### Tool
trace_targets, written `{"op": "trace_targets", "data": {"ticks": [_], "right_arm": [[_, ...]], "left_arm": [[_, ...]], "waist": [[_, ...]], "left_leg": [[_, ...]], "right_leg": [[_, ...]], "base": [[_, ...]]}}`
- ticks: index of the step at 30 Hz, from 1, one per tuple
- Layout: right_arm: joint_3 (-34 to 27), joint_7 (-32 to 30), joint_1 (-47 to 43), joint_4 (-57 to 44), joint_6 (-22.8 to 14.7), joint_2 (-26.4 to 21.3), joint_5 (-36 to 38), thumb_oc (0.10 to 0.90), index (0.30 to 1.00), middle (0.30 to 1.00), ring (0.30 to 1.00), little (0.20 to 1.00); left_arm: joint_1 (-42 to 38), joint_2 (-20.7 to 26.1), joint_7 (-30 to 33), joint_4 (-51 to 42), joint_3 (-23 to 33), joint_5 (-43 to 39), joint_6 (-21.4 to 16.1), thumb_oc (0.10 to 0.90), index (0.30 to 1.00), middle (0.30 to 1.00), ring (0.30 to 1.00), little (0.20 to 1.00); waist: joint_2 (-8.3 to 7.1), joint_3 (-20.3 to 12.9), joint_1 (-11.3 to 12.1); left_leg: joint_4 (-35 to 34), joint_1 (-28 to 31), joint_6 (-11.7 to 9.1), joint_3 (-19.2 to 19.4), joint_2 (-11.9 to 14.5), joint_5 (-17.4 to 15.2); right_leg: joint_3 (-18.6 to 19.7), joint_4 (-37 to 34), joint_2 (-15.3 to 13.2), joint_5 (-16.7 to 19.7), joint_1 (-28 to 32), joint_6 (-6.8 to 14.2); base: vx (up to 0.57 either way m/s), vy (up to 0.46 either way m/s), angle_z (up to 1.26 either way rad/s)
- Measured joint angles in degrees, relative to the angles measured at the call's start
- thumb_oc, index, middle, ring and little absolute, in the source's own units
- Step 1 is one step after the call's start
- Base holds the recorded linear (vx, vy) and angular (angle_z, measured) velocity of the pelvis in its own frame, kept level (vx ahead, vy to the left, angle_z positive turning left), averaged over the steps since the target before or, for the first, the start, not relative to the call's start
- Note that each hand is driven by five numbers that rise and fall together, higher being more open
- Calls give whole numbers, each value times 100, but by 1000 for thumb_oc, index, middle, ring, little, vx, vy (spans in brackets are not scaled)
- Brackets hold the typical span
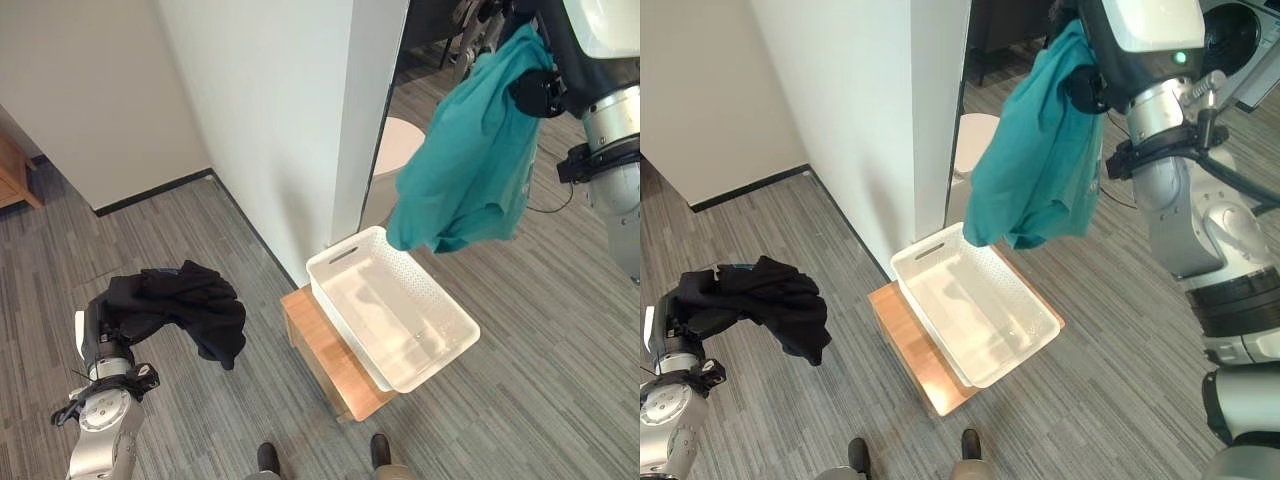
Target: Pick up bed clothes into laundry basket.
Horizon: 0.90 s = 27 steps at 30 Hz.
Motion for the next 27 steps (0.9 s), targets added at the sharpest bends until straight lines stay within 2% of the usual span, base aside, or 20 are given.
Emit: {"op": "trace_targets", "data": {"ticks": [3, 7, 10, 20, 27], "right_arm": [[-2, -44, -32, -59, 1, 37, -9, 400, 300, 300, 300, 300], [-98, -67, 151, -296, 59, 278, -29, 400, 300, 300, 300, 300], [-473, -105, 667, -731, 66, 639, -38, 400, 300, 300, 300, 300], [-476, -83, 1166, -886, 69, 1135, -54, 400, 300, 300, 300, 300], [-458, 78, 1710, -890, 60, 1560, -92, 400, 300, 300, 300, 300]], "left_arm": [[-243, -33, 86, 131, 6, -8, 102, 400, 300, 300, 300, 300], [-342, -39, 128, 130, 22, -10, 101, 400, 300, 300, 300, 300], [-354, -102, 204, 128, 16, -11, 103, 400, 300, 300, 300, 300], [-354, -324, 240, 128, -20, -8, 106, 400, 300, 300, 300, 300], [-348, -391, 263, 127, -282, -4, 115, 400, 300, 300, 300, 300]], "waist": [[-29, -34, -11], [-33, -74, -149], [-18, -98, -211], [10, -116, -297], [44, -141, -296]], "left_leg": [[-1, -1, 0, 6, 0, 0], [-2, -2, 0, 7, 1, 0], [-2, -3, 1, 9, 1, 0], [-2, -2, 0, 12, 22, 0], [-2, -4, 1, 12, 37, 0]], "right_leg": [[4, 1, 0, 4, 1, -2], [7, 0, -5, 4, -3, -2], [20, 0, -1, 4, -15, -2], [20, 0, -5, 5, -16, -2], [21, 0, 1, 5, -19, -3]], "base": [[26, 38, -3], [0, 0, 0], [3, 1, -1], [0, 0, 0], [0, 0, 0]]}}
